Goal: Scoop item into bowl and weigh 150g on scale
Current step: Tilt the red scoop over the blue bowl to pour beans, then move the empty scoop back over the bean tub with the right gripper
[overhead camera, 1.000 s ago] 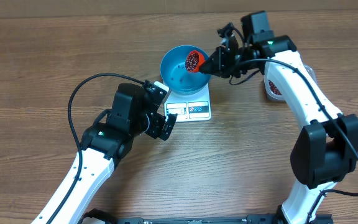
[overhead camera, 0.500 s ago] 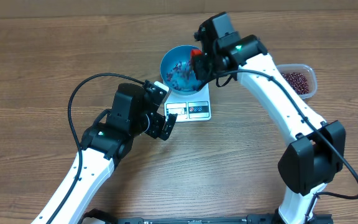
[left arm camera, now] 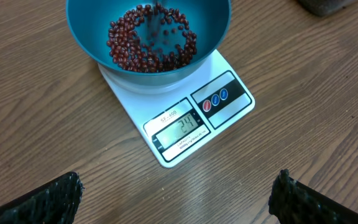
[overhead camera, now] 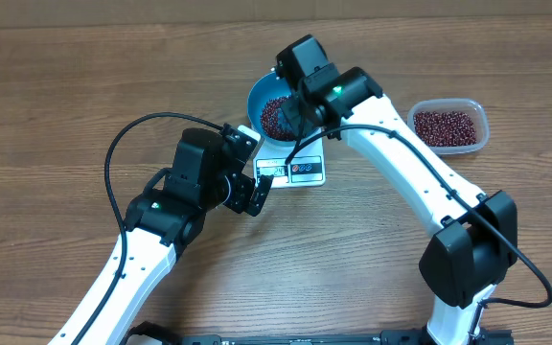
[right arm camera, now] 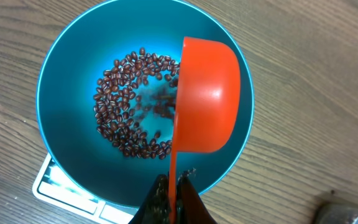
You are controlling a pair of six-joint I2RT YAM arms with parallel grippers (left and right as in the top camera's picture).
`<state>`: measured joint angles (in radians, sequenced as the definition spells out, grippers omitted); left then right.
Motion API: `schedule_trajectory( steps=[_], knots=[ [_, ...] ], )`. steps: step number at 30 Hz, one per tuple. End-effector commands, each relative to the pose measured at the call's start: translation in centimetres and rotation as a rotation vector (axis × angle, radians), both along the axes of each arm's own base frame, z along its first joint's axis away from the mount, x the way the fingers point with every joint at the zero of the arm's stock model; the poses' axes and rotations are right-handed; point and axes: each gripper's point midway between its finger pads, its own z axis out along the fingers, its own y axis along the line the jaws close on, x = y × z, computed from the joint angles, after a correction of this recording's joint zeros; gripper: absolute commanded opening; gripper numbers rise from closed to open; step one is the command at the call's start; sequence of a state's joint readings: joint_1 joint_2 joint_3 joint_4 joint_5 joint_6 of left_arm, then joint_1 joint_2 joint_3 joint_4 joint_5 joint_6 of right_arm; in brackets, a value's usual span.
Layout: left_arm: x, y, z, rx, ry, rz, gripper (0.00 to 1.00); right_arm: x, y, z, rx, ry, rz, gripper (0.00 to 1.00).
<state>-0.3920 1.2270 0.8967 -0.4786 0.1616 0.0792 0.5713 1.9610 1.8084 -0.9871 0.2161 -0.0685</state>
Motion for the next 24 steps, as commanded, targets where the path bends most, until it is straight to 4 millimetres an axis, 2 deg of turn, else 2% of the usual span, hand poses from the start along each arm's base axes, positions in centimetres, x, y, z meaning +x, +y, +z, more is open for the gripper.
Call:
schedule_trajectory(
  steps=[1,9,15,20,23,24],
  knots=[
    [0.3,-0.2,0.7,-0.01,-0.016,-0.011,0.99,0.9,-0.1,1.5,-0.028,-0.064,-0.003,0.04],
    [0.3,-0.2,0.7,-0.01,-0.016,-0.011,1.0,0.9,0.1,1.6,-0.011,-0.058,0.002,0.04],
    [0.3,-0.2,0.7,-0.01,-0.016,-0.011,0.99,0.8,0.5,2.8,0.14,-0.019,0.033,0.04],
    [0.3,-0.2,0.7,-0.01,-0.016,-0.011,1.0,1.1,-1.6,5.5,0.291,0.0,0.024,0.04],
    [0.3,-0.2,0.7,-0.01,-0.016,-0.011,1.0,1.0,-4.2,7.1,0.369,0.017,-0.007,0.04],
    [0.3,-0.2,0.7,-0.01,-0.016,-0.011,0.99,1.0,-5.6,7.7,0.39,0.023,-0.029,0.04]
  ],
)
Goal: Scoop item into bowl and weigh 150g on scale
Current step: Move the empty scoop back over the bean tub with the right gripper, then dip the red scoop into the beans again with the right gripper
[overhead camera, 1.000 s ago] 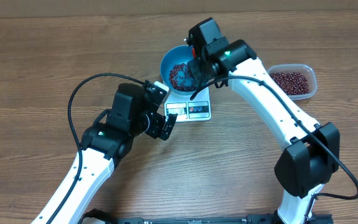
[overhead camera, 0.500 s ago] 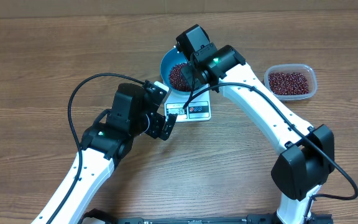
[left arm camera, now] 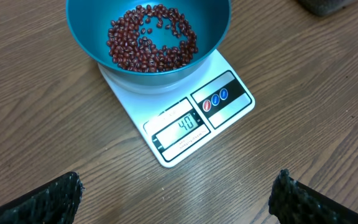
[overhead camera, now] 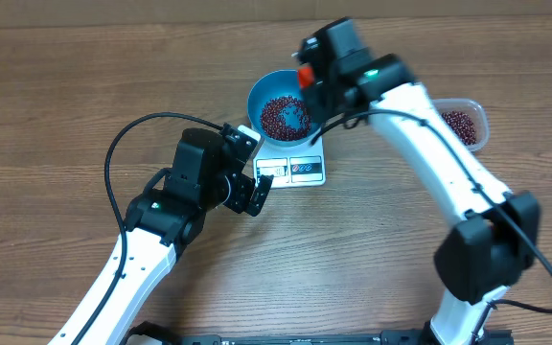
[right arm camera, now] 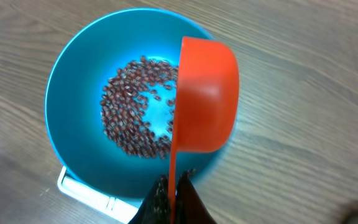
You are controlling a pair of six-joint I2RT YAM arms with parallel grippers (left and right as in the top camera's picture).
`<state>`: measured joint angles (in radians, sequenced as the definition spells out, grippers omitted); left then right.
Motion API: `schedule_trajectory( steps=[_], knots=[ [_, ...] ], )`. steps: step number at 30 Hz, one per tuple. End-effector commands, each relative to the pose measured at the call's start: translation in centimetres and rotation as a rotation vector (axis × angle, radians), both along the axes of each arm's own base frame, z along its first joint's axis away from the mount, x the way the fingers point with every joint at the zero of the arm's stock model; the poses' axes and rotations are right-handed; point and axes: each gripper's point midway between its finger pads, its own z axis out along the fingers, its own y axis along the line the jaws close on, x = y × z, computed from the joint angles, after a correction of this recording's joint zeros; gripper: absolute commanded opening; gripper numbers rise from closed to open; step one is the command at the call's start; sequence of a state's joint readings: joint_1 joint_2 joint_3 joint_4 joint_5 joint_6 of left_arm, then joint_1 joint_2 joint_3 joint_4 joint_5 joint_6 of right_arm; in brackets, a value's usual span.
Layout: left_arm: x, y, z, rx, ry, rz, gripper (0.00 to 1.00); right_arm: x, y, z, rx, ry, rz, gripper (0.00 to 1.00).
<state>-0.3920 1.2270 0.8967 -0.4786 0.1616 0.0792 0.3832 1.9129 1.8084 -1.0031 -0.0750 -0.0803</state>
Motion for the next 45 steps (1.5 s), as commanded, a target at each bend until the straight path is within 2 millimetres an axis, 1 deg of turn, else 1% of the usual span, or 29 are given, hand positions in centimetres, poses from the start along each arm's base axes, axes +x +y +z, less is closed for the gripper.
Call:
schedule_trajectory(
  steps=[1,2,4,6,8,11,14,16,19,21,23,25,26,27,42,45],
  knots=[
    [0.3,-0.2,0.7,-0.01,-0.016,-0.011,1.0,-0.3,-2.7,6.1,0.161,-0.059,-0.028,0.04],
    [0.3,-0.2,0.7,-0.01,-0.016,-0.011,1.0,-0.3,-4.1,6.4,0.166,-0.054,-0.056,0.04],
    [0.3,-0.2,0.7,-0.01,-0.016,-0.011,1.0,-0.3,-7.5,6.9,0.171,-0.043,-0.143,0.04],
    [0.3,-0.2,0.7,-0.01,-0.016,-0.011,0.99,-0.5,-10.6,7.1,0.166,-0.029,-0.213,0.04],
    [0.3,-0.2,0.7,-0.01,-0.016,-0.011,0.99,-1.0,-13.7,7.0,0.159,-0.002,-0.285,0.04],
    [0.3,-0.2,0.7,-0.01,-0.016,-0.011,1.0,-1.7,-17.4,6.1,0.149,0.045,-0.373,0.04],
    [0.3,-0.2,0.7,-0.01,-0.016,-0.011,0.99,-2.3,-20.3,4.9,0.139,0.079,-0.438,0.04],
    [0.3,-0.2,0.7,-0.01,-0.016,-0.011,0.99,-2.8,-21.5,3.9,0.132,0.103,-0.461,0.04],
    [0.3,-0.2,0.7,-0.01,-0.016,-0.011,0.99,-3.5,-23.1,1.9,0.106,0.143,-0.502,0.04],
    [0.3,-0.2,0.7,-0.01,-0.016,-0.011,1.0,-3.8,-23.9,0.5,0.07,0.166,-0.526,0.04],
    [0.3,-0.2,0.7,-0.01,-0.016,-0.011,1.0,-4.4,-25.0,-1.9,0.001,0.21,-0.555,0.04],
    [0.3,-0.2,0.7,-0.01,-0.016,-0.011,0.99,-4.7,-25.3,-3.4,-0.03,0.242,-0.546,0.04],
    [0.3,-0.2,0.7,-0.01,-0.016,-0.011,1.0,-4.9,-25.5,-4.5,-0.041,0.262,-0.546,0.04],
    [0.3,-0.2,0.7,-0.01,-0.016,-0.011,0.99,-4.9,-25.5,-5.0,-0.045,0.267,-0.547,0.04],
    [0.3,-0.2,0.7,-0.01,-0.016,-0.011,1.0,-4.1,-25.6,-9.9,-0.056,0.283,-0.514,0.04],
    [0.3,-0.2,0.7,-0.01,-0.016,-0.011,1.0,-3.9,-25.2,-10.6,-0.032,0.294,-0.504,0.04]
  ],
)
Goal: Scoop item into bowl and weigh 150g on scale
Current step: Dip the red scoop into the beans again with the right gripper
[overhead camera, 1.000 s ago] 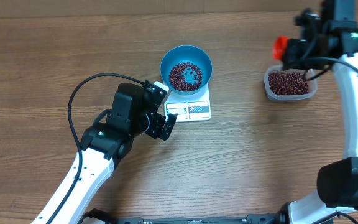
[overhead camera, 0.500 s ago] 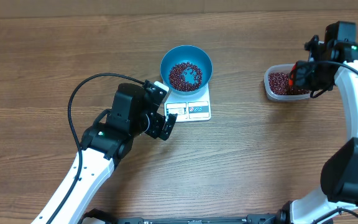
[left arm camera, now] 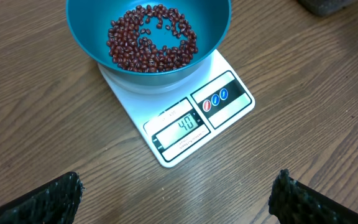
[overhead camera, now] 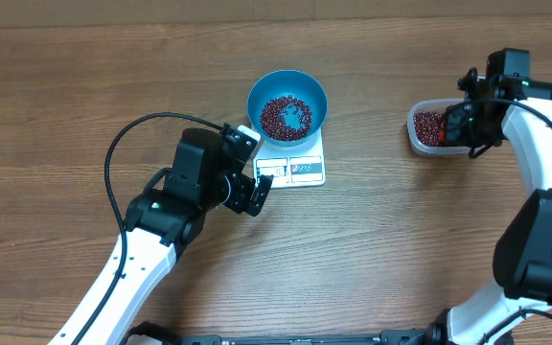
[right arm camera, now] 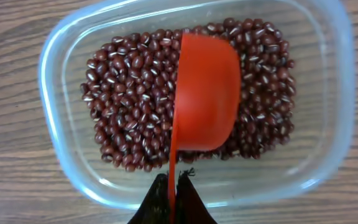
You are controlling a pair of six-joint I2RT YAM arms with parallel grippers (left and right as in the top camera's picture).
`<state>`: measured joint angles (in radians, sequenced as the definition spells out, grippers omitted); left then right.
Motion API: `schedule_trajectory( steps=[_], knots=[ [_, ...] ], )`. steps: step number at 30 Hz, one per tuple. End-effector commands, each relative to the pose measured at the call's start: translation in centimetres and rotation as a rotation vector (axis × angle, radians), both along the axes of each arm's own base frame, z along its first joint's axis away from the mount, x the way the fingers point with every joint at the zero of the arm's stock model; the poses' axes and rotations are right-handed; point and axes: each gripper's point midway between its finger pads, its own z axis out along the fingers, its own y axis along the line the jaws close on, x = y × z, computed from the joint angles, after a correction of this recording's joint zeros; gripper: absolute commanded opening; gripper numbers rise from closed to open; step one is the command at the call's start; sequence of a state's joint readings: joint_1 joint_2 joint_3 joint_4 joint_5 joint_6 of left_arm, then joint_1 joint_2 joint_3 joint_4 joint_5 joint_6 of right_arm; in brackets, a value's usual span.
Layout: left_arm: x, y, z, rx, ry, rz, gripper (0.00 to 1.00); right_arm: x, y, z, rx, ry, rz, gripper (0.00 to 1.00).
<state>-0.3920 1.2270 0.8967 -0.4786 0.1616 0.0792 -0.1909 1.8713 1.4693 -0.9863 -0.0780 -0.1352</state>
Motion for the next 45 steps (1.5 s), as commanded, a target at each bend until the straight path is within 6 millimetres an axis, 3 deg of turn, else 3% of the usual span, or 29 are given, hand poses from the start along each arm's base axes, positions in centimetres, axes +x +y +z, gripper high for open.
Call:
schedule_trajectory(
  steps=[1,8,12,26,45],
  knots=[
    [0.3,-0.2,0.7,-0.01,-0.016,-0.011,1.0,0.0,0.5,-1.2,0.034,0.018,0.015,0.04],
    [0.3,-0.2,0.7,-0.01,-0.016,-0.011,0.99,0.3,3.0,-2.6,0.193,0.031,0.042,0.04],
    [0.3,-0.2,0.7,-0.01,-0.016,-0.011,1.0,0.4,3.7,-2.4,0.288,0.021,0.029,0.04],
    [0.3,-0.2,0.7,-0.01,-0.016,-0.011,1.0,0.0,2.9,-0.5,0.536,-0.021,-0.046,0.04],
    [0.3,-0.2,0.7,-0.01,-0.016,-0.011,1.0,-1.3,4.3,0.2,0.636,0.023,-0.047,0.04]
  ],
)
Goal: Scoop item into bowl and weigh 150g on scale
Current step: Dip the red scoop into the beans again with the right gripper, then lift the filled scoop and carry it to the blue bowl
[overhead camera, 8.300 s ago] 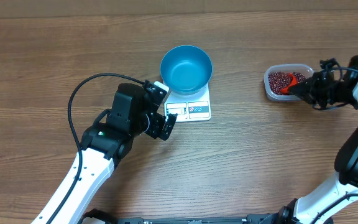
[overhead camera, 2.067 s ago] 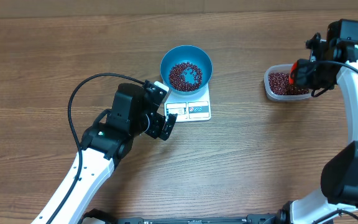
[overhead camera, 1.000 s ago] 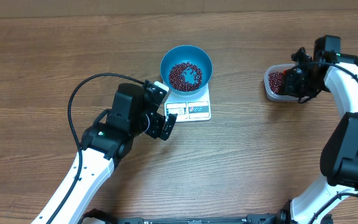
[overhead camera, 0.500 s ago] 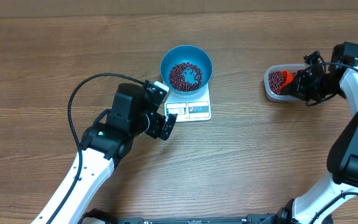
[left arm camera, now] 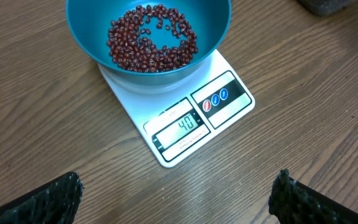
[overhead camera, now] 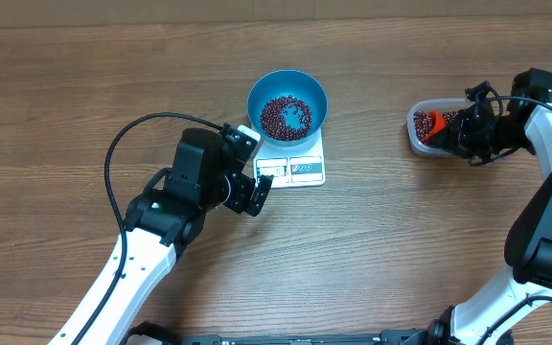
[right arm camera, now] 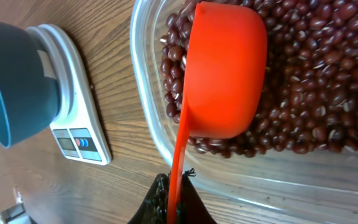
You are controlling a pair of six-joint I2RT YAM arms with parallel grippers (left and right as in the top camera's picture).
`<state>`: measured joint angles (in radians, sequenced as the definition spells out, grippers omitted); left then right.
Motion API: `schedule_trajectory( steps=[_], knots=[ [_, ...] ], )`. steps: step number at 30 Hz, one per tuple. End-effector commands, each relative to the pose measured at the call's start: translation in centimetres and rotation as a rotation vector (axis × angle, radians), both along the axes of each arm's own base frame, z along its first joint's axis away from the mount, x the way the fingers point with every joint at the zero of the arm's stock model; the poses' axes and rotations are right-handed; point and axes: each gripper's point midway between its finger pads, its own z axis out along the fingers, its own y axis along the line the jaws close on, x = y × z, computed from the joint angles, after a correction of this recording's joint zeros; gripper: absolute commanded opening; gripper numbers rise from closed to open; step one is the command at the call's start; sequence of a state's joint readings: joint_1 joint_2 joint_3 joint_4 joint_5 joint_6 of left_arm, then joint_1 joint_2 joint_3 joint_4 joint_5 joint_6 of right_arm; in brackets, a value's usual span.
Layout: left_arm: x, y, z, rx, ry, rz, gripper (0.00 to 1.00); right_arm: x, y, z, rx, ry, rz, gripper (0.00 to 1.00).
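Note:
A blue bowl (overhead camera: 287,103) with a layer of red beans sits on the white scale (overhead camera: 291,170), whose display (left arm camera: 180,127) reads 40. At the right, a clear tub of red beans (overhead camera: 429,129) holds the orange scoop (right arm camera: 225,78), its cup turned on its side and pressed into the beans (right arm camera: 316,68). My right gripper (right arm camera: 171,194) is shut on the scoop's handle. My left gripper (left arm camera: 179,199) hangs open over bare table in front of the scale, nothing between its fingers.
The scale and bowl (right arm camera: 17,81) show at the left edge of the right wrist view. Wooden table (overhead camera: 84,86) lies all around. The left arm's black cable (overhead camera: 123,144) loops over the table left of the scale.
The right gripper has swung round at the tub, turning the scoop from face-down above the beans to tilted on its side and dug into them. The left arm and the scale reading are unchanged.
The right gripper held the scoop tipped over the bowl with beans falling, the scale at 24. Then the scoop was clear of the bowl's middle and the scale read 40. Later the scoop hung over the bean tub, and now it is dug into the beans.

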<state>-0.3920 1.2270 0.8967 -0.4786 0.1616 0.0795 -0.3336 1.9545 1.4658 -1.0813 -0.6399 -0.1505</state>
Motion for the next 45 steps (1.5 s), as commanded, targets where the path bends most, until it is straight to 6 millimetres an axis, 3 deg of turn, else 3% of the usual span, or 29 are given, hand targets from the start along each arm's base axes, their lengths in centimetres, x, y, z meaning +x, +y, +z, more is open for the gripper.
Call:
schedule_trajectory(
  steps=[1,13,23,37,45],
  knots=[
    [0.3,-0.2,0.7,-0.01,-0.015,-0.01,0.99,-0.2,0.4,0.2,0.06,0.007,-0.018,0.04],
    [0.3,-0.2,0.7,-0.01,-0.015,-0.01,0.99,-0.4,-3.8,1.9,0.18,-0.067,-0.133,0.04],
    [0.3,-0.2,0.7,-0.01,-0.015,-0.01,0.99,-1.6,-4.8,4.3,0.304,-0.199,-0.091,0.04],
    [0.3,-0.2,0.7,-0.01,-0.015,-0.01,1.0,-1.9,-3.1,7.5,0.459,-0.319,-0.048,0.04],
    [0.3,-0.2,0.7,-0.01,-0.015,-0.01,1.0,-1.5,0.5,8.1,0.508,-0.307,0.03,0.04]
  ],
)
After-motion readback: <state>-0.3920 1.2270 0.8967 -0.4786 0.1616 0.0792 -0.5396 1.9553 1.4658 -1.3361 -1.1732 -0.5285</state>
